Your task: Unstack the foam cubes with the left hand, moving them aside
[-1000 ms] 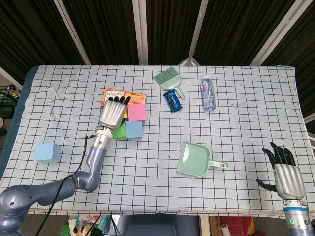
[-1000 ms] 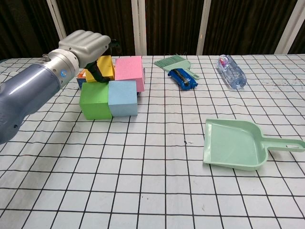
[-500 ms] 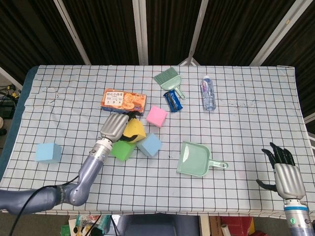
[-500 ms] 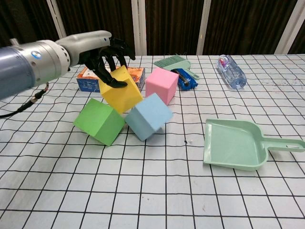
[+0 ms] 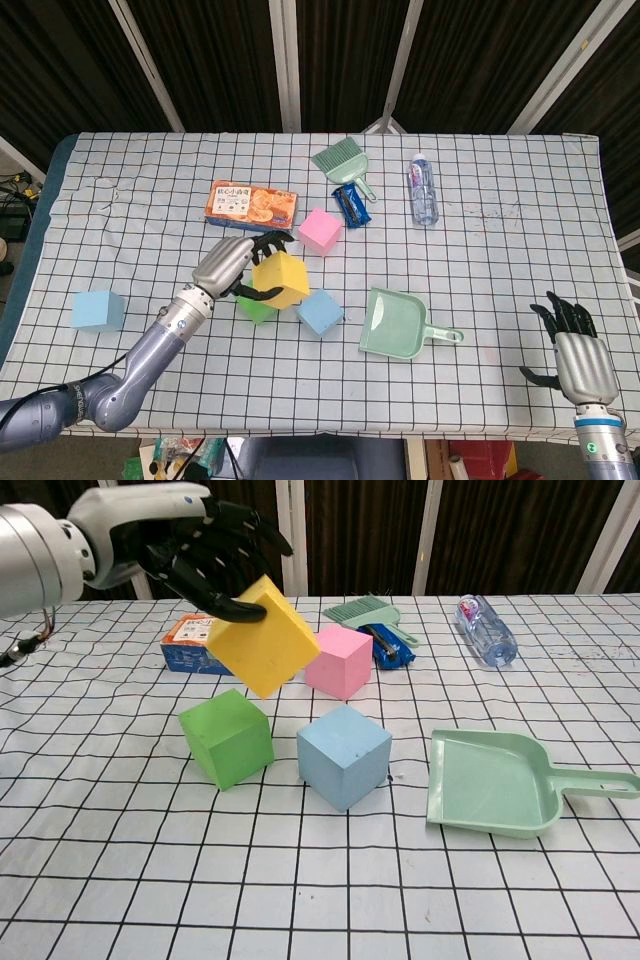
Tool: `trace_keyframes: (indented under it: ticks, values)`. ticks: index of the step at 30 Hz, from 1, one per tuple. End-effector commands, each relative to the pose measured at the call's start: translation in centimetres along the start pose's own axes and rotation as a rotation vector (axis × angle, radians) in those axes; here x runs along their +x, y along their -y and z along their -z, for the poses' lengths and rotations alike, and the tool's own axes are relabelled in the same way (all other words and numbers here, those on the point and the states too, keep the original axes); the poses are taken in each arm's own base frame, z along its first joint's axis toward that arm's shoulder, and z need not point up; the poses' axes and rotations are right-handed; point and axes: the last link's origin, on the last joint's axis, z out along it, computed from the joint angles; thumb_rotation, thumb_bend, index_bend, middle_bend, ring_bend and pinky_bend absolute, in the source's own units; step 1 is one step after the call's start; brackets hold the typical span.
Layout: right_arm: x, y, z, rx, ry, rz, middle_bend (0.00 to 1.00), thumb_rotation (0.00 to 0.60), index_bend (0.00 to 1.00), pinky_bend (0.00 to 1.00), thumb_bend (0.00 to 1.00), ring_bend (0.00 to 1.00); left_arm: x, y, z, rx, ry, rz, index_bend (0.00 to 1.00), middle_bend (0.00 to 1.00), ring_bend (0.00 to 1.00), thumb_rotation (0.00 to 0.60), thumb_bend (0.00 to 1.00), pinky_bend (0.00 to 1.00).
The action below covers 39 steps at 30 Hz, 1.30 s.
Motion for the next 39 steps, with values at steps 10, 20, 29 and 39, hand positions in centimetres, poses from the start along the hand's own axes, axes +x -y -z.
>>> trace_keyframes:
  ticks: [10,20,29,39]
  values:
    - [-0.1,0.3,0.1,0.007,0.001,-0.003,0.03,0.6,0.18,0.0,0.12,0.07,3.7,8.0,6.7,0.062,-0.28,-0.775,0.24,0.36,0.41,0.6,0.47,0.54]
    - [-0.5,0.6,-0.2,0.018,0.015,0.003,0.03,0.6,0.18,0.0,0.12,0.07,1.2,11.3,2.7,0.159,-0.176,-0.753,0.22,0.31,0.34,0.6,0.35,0.52]
    - [-0.3,0.5,-0.2,0.017,0.003,0.0,0.03,0.6,0.18,0.0,0.12,0.07,-0.4,9.4,0.7,0.165,-0.111,-0.664,0.12,0.0,0.0,0.6,0.08,0.27]
    - [0.0,0.5,0.1,0.029,-0.004,-0.016,0.03,0.6,0.18,0.0,0.12,0.07,7.3,1.4,11.2,0.111,-0.22,-0.429,0.09,0.0,0.0,0.6,0.07,0.21]
